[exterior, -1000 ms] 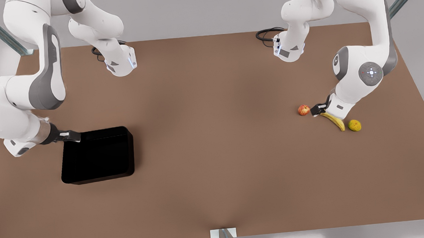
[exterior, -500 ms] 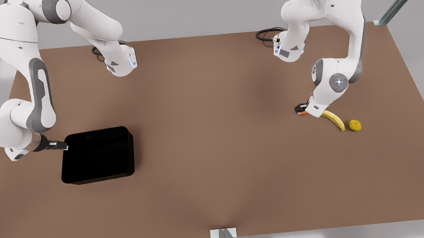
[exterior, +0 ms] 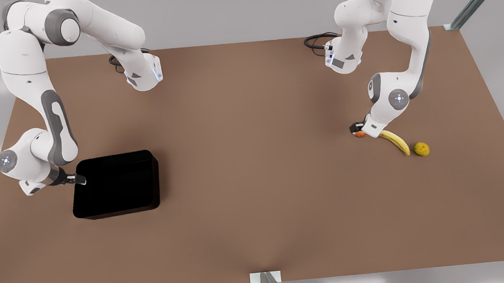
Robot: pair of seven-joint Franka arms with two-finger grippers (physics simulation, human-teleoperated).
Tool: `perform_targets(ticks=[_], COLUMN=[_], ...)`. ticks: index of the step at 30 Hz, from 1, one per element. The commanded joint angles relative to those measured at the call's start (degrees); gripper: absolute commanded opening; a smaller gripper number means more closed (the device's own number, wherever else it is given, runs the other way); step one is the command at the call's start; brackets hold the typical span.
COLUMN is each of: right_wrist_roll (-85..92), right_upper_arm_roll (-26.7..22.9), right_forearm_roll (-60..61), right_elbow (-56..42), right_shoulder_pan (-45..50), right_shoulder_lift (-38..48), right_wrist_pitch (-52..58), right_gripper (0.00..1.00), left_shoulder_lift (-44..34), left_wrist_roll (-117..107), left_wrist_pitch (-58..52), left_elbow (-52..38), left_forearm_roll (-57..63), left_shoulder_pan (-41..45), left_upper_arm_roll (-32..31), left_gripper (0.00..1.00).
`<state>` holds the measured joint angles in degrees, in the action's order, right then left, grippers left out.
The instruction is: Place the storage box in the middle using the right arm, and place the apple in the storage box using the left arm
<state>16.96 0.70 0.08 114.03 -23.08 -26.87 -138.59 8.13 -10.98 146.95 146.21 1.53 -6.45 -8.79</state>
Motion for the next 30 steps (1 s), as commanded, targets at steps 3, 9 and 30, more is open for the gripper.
perform_targets(ticks=[3,9,30], right_wrist_roll=[-0.35,-0.18,0.44], right_upper_arm_roll=[0.09,0.61,0.62], right_forearm_roll=[0.01,-0.17,-1.22], right_elbow=[3.21,7.08,6.03], right_shoulder_pan=[0.14,-0.21,-0.39], right_shoulder_lift=[1.82,3.32,0.77], right_wrist_pitch=[-0.63,-3.18,-5.82], right_gripper=[1.0,1.0,0.21], left_shoulder_lift=[1.53,3.29,6.99], left_wrist_roll=[0.0,0.0,2.81], left_wrist_pitch=[1.05,1.23,1.23], left_elbow=[-0.14,-0.49,-0.84], left_forearm_roll=[0.06,0.58,2.25], left_shoulder_pan=[-0.06,-1.55,-1.64], left_upper_arm_roll=[0.09,0.17,0.53], left_gripper=[1.0,1.0,1.0])
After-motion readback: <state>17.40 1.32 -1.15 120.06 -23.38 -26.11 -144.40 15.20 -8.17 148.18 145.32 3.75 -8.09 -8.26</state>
